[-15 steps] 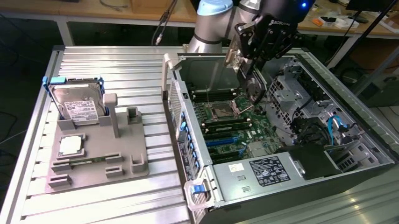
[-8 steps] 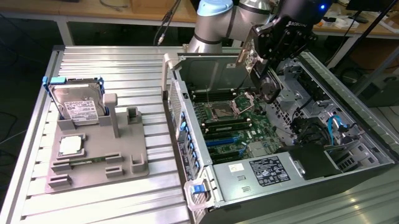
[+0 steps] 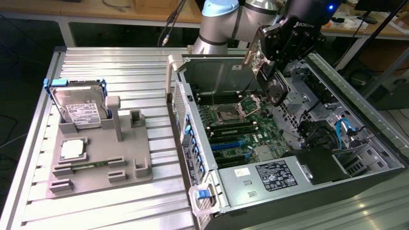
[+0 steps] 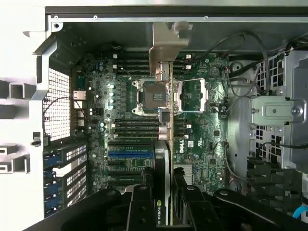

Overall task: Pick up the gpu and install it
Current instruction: 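Pick up the gpu and move the gpu toward the slot, then insert the gpu into the slot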

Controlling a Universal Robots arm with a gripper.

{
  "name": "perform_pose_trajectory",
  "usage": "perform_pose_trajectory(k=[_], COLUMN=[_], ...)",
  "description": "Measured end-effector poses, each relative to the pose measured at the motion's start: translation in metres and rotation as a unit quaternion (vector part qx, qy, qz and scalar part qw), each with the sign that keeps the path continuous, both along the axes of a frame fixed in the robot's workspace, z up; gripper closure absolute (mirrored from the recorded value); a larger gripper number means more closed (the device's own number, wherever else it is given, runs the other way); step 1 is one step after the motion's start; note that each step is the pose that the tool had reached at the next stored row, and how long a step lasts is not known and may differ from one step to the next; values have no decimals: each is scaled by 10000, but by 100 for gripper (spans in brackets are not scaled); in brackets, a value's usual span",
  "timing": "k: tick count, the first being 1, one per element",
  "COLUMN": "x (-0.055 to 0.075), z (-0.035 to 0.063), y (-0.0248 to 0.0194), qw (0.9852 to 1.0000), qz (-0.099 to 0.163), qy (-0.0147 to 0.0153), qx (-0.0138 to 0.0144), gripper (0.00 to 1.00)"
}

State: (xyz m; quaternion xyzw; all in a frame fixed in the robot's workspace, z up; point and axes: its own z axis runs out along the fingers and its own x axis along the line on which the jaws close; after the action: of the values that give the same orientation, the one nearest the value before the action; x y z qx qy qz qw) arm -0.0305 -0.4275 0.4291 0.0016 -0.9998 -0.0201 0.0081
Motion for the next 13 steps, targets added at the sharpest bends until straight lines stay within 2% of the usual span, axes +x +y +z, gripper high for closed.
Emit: perform_pose_trajectory(k=[9,13], x=[0,0], z=[0,0], y=[0,0], qw=[10000,9997], qz=[6,234], qy=[0,0], qx=[0,0], gripper=[73,73])
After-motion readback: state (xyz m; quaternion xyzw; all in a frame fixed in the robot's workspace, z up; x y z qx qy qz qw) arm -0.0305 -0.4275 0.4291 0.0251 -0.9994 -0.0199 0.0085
